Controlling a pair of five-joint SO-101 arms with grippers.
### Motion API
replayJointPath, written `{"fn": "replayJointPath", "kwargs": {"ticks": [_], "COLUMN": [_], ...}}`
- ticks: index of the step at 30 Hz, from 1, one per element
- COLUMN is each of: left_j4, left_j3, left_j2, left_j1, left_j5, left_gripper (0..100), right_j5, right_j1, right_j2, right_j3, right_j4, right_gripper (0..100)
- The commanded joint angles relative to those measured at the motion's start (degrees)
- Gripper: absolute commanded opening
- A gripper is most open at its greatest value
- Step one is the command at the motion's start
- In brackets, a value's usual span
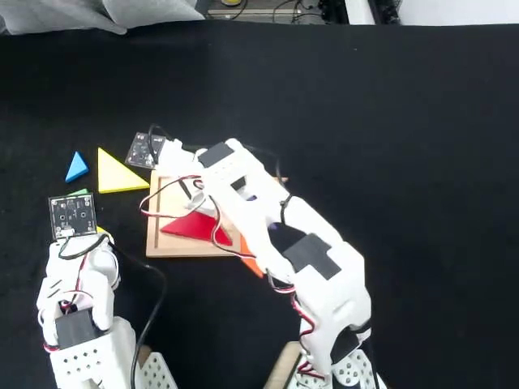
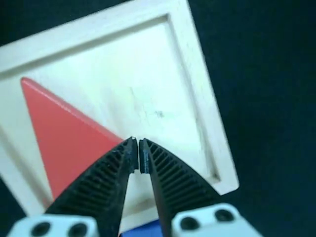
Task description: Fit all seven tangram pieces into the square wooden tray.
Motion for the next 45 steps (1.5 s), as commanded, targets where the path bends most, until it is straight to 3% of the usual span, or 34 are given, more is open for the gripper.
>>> {"fn": "replayJointPath", "kwargs": {"ticks": [1,17,27,36,45], "left_j4": [-1.23,-1.23,-1.23,-1.23,-1.23], "left_j3": [1.01,1.01,1.01,1.01,1.01], "left_j2": [-0.35,-0.35,-0.35,-0.35,-0.35], "left_j1": [0.13,0.13,0.04,-0.13,0.13], "left_j5": [0.26,0.26,0.26,0.26,0.26], "left_gripper": [3,3,3,3,3], "right_j5": [-0.09,-0.44,-0.44,-7.65,-7.74], "right_j1": [0.62,-5.1,-1.58,0.44,0.18], "right_j2": [-0.31,-0.31,-9.71,-7.96,-1.1], "right_j3": [-2.33,-2.33,-3.74,1.01,1.63], "right_j4": [4.13,8.0,13.63,-6.15,-7.3], "right_gripper": [1.2,1.1,1.1,1.1,1.1]}}
